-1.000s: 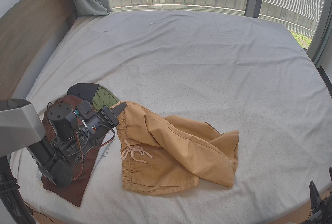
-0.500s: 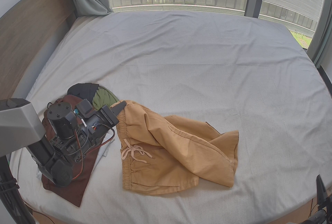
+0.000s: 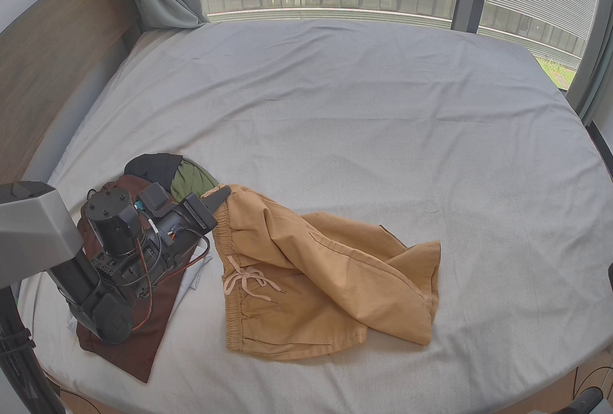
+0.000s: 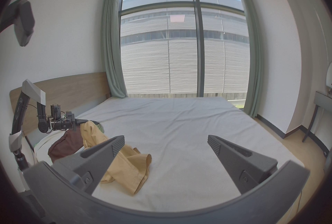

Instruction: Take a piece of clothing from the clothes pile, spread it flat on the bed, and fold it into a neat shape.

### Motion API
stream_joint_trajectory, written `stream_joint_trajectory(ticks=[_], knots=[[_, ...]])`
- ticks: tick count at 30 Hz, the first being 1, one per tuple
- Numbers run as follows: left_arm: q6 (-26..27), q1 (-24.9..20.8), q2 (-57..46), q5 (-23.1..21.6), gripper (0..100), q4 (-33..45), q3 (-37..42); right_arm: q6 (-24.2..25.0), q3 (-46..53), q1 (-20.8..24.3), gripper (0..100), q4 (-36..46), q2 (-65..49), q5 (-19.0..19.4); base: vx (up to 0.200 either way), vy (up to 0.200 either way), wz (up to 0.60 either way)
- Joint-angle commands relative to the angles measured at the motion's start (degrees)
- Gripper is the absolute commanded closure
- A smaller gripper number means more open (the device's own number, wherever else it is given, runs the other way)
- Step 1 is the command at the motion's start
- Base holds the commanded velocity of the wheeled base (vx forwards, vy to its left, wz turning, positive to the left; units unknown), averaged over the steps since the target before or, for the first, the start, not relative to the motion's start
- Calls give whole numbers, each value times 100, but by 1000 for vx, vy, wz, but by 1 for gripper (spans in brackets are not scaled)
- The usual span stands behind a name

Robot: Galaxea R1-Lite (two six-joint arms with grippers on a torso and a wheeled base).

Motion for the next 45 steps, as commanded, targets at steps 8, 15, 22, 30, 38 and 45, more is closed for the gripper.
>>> stream_joint_trajectory(ticks=[8,15,22,30,38,45], knots=[[299,133,44,-6,100,-17,24,206,-476,175,0,-52,1885,296,0,0,0],[597,151,131,-146,100,-17,42,874,-775,236,0,-79,2579,920,0,0,0],[685,151,193,-155,100,-17,7,1270,-819,588,0,-96,2992,1623,0,0,0],[817,151,175,-155,100,-17,60,1480,-784,975,0,-940,3862,1711,0,0,0],[879,116,140,-164,100,-17,147,1542,-854,1300,0,-1318,4407,1826,0,0,0],[958,107,158,-278,100,-17,209,1639,-792,1370,0,-1564,4741,1984,0,0,0]])
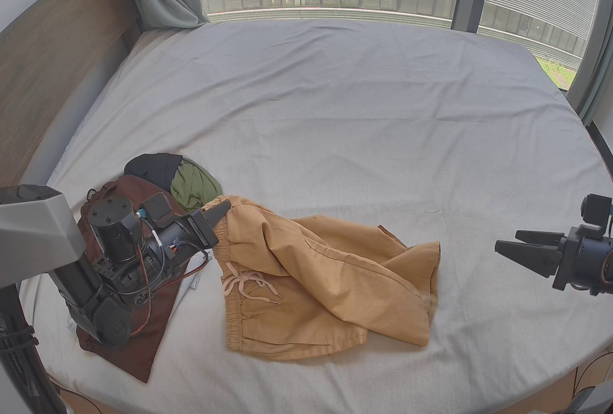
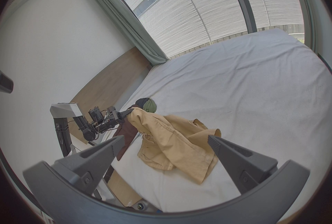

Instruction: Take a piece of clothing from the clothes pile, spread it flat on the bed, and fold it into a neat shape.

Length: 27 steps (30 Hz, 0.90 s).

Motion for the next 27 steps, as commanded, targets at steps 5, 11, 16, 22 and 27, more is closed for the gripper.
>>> stream_joint_trajectory(ticks=[5,11,16,22,27], knots=[[265,31,62,-32,100,-5,48,486,109,60,0,-491,555,188,0,0,0],[318,31,115,-32,100,-14,48,618,311,25,0,-974,1188,188,0,0,0],[458,57,150,-41,100,-5,65,644,460,17,0,-1598,1750,179,0,0,0],[757,154,220,-59,100,-5,197,759,654,-19,0,-2187,2348,179,0,0,0],[1197,286,449,-234,100,-5,215,820,680,-10,0,-2495,2532,179,0,0,0]])
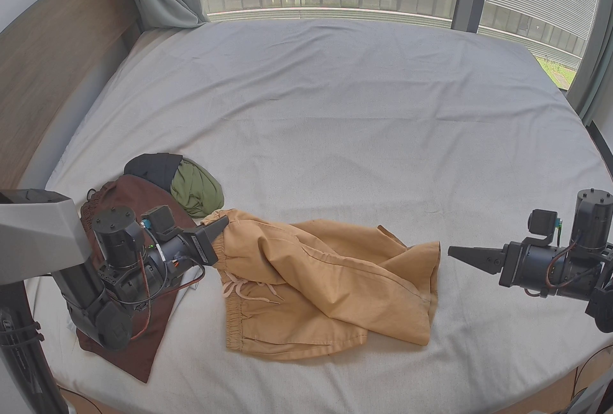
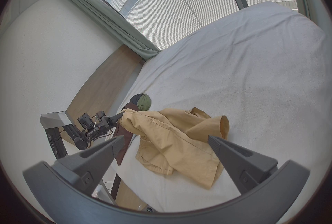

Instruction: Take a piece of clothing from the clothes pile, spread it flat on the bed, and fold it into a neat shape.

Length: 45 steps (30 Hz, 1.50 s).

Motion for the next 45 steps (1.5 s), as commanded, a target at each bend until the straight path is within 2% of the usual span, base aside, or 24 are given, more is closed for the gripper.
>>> stream_joint_trajectory(ticks=[1,29,45], knots=[[157,161,224,-74,100,-5,41,25,63,6,0,-62,401,1,0,0,0],[183,196,197,-109,100,-14,68,61,195,68,0,-695,1922,10,0,0,0],[183,205,232,-109,100,-14,68,69,344,24,0,-1671,3003,-8,0,0,0]])
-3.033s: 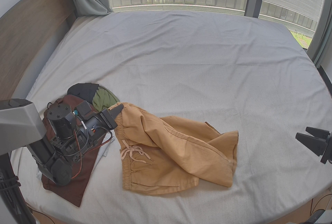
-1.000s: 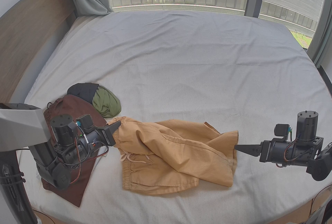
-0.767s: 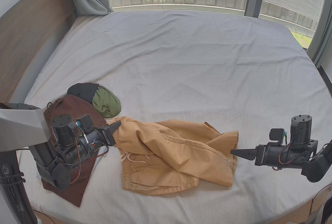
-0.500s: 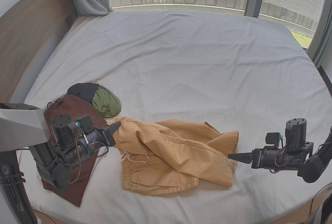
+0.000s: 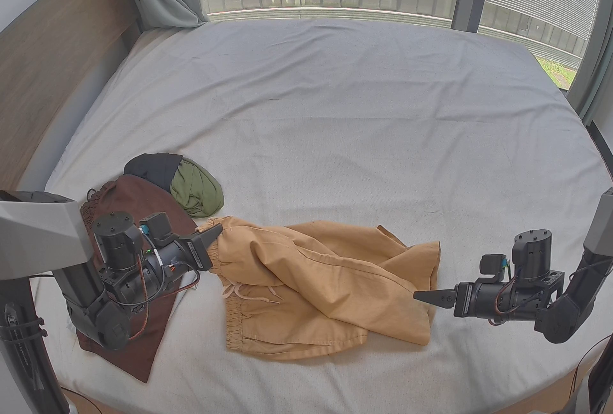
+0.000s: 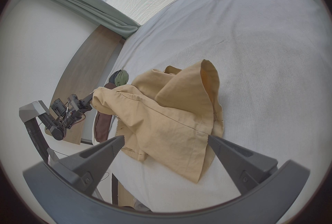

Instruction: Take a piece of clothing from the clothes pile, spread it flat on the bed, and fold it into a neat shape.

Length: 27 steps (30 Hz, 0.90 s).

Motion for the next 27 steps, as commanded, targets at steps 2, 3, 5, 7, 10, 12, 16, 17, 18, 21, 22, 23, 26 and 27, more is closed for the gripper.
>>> stream_joint_trajectory(ticks=[2,3,5,7,10,12,16,17,18,21,22,23,26,27], knots=[[-4,-15,20,1,100,-17,4,7,53,-6,0,-314,521,-8,0,0,0],[-4,-24,20,1,100,-8,4,16,53,-14,0,-358,565,-8,0,0,0],[-4,-15,11,1,100,-8,4,43,53,-14,0,-463,662,-8,0,0,0],[-4,-7,11,1,100,-8,-4,87,53,3,0,-586,794,-8,0,0,0],[-4,-7,-6,1,100,-8,-4,87,53,12,0,-718,978,-17,0,0,0],[-4,-7,-6,1,100,-17,-4,87,53,12,0,-833,1101,-25,0,0,0],[-4,-7,-6,1,100,-8,-4,95,53,21,0,-1140,1374,-25,0,0,0],[-4,-7,-6,1,100,-8,-4,113,53,21,0,-1193,1426,-34,0,0,0],[-4,-7,-6,1,100,-8,-4,157,53,29,0,-1281,1506,-25,0,0,0],[-4,-7,-6,1,100,-17,-4,227,53,29,0,-1492,1673,-34,0,0,0],[-4,-7,-6,1,100,-17,-4,298,53,29,0,-1711,1848,-34,0,0,0],[-4,-7,-6,1,100,-17,-4,324,53,29,0,-1799,1910,-43,0,0,0],[-4,-7,-6,1,100,-17,-4,412,45,29,0,-2054,2042,-34,0,0,0],[5,-7,-15,1,100,-17,-4,473,45,38,0,-2204,2094,-34,0,0,0]])
